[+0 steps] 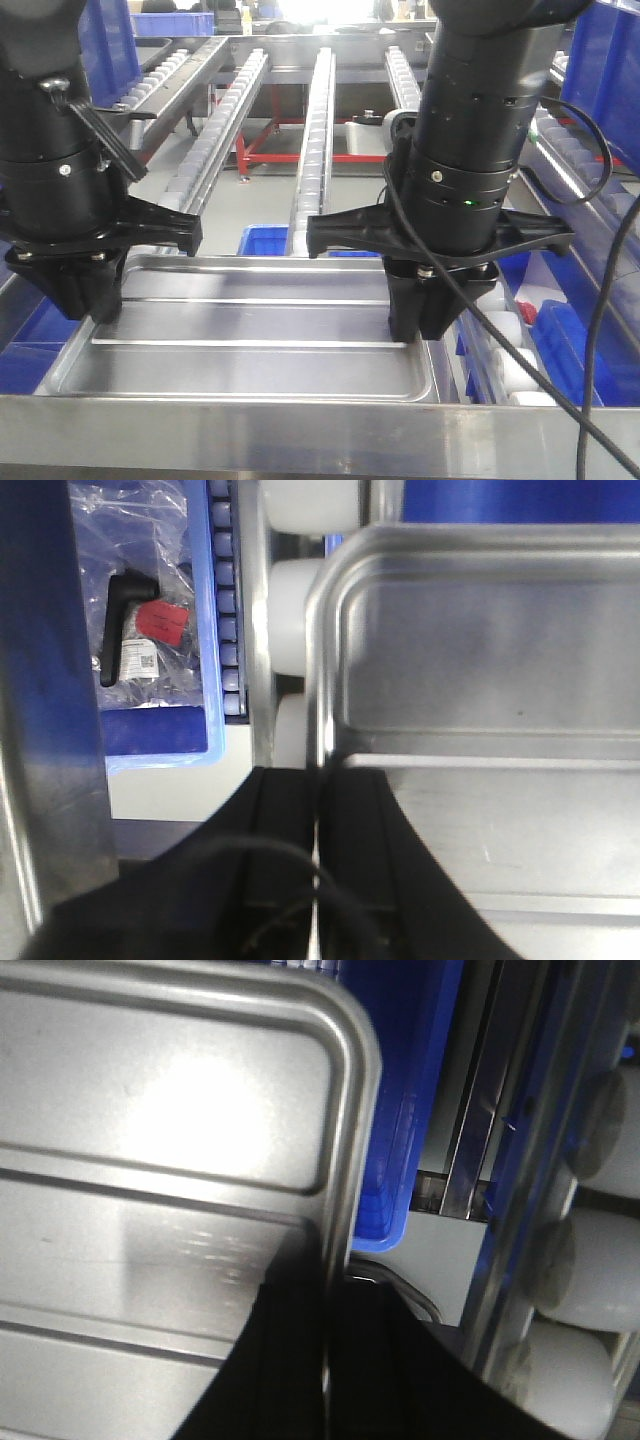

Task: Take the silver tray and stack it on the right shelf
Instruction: 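Lower both grippers onto the silver tray's side rims and close them, then lift the silver tray with both grippers off the roller shelf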

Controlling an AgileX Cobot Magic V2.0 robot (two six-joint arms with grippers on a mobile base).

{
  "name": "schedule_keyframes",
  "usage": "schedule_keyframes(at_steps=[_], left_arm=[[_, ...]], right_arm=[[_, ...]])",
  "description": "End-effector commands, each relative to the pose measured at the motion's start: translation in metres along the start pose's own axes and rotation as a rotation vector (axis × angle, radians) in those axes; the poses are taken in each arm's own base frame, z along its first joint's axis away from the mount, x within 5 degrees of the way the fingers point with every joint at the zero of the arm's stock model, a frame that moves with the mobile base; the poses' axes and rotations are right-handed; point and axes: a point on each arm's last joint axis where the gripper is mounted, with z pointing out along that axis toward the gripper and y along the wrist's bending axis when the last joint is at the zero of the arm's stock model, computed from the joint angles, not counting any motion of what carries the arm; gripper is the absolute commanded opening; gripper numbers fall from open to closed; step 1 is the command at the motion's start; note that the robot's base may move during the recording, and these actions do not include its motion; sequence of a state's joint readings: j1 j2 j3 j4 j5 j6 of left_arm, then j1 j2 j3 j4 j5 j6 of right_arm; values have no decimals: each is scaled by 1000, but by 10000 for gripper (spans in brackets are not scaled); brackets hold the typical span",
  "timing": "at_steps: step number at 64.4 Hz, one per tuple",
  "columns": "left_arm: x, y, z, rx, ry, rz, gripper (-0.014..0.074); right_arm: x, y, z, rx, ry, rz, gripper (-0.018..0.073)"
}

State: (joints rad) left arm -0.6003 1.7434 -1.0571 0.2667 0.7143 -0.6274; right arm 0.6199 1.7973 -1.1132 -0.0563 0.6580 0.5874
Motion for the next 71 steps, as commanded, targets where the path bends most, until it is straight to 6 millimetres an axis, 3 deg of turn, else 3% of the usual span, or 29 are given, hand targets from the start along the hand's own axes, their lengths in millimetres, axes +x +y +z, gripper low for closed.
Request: schedule_keyframes(at_steps=[1, 7, 16, 30, 45, 56, 71], left_arm=[[-5, -4, -11, 47, -63, -16, -93], [-6, -3, -15, 53, -75, -18, -93], [-11, -1, -38, 76, -130, -32, -93], [-15, 11, -95, 103, -235, -62, -93], [-2, 22, -142, 140, -303, -84, -93], [16, 11, -158, 166, -274, -37, -93], [30, -12, -162, 240, -221, 9, -93]], right_arm=[[-10, 4, -19, -38, -81, -24, 57], [-10, 4, -25, -37, -83, -24, 57], [-13, 3, -45, -36, -115, -38, 57], [-18, 0, -96, -50, -209, -53, 57], [-6, -9, -147, -92, -292, -41, 57], [6, -18, -171, -87, -293, -32, 57], [17, -25, -187, -82, -283, 3, 57]])
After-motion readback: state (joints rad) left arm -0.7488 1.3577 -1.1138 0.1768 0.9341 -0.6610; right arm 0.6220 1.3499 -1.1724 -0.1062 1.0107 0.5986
